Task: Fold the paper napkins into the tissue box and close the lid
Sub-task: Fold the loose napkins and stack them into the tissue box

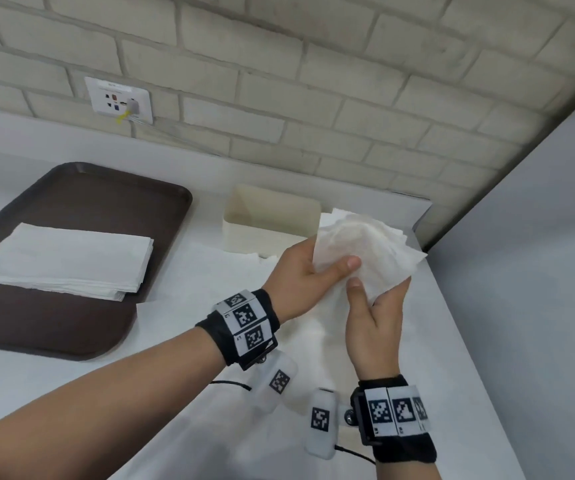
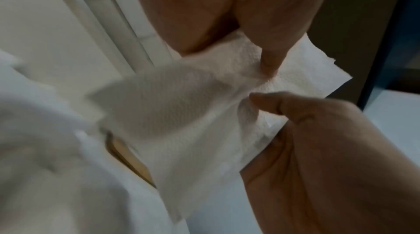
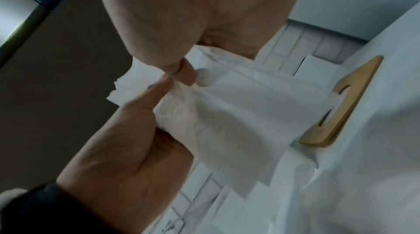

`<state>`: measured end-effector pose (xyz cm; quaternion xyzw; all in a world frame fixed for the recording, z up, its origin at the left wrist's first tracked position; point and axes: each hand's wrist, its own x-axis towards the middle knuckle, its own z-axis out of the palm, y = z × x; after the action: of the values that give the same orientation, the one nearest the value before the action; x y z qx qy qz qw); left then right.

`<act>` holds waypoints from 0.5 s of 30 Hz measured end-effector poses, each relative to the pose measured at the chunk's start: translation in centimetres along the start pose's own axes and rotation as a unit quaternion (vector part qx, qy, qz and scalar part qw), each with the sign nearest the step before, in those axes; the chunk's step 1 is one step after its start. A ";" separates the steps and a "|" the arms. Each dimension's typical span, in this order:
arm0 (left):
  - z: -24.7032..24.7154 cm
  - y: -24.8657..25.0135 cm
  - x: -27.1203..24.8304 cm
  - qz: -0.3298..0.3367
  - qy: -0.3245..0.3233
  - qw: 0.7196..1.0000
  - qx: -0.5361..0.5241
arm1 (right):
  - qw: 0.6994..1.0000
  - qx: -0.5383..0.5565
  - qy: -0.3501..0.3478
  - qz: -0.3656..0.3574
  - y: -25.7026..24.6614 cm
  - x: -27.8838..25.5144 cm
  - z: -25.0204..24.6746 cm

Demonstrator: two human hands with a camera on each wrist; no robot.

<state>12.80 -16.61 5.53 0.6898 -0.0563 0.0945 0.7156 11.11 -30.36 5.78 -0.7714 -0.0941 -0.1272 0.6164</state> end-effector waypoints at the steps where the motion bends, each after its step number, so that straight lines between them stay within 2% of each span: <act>1: 1.3 -0.2 0.3 0.001 -0.003 1.000 -0.004 | 1.000 0.005 0.025 0.000 0.2 0.1 -0.8; 4: 4.0 -1.6 0.7 -0.015 -0.009 1.000 -0.014 | 0.998 0.018 0.051 0.022 1.7 0.1 -2.7; 8: 5.1 -3.7 0.4 -0.045 -0.018 0.999 0.013 | 0.998 0.029 0.012 0.059 4.7 -0.5 -4.3; 11: 5.6 -4.2 0.3 -0.043 -0.017 0.999 0.007 | 0.997 0.040 -0.010 0.057 5.8 -0.5 -4.7; 15: 6.4 -4.0 0.6 -0.015 0.016 1.000 0.003 | 0.998 0.047 -0.001 0.043 6.1 0.4 -4.9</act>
<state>14.56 -23.06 2.01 0.6909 -0.0341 0.0945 0.7159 12.91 -36.49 1.29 -0.7452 -0.0675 -0.0948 0.6566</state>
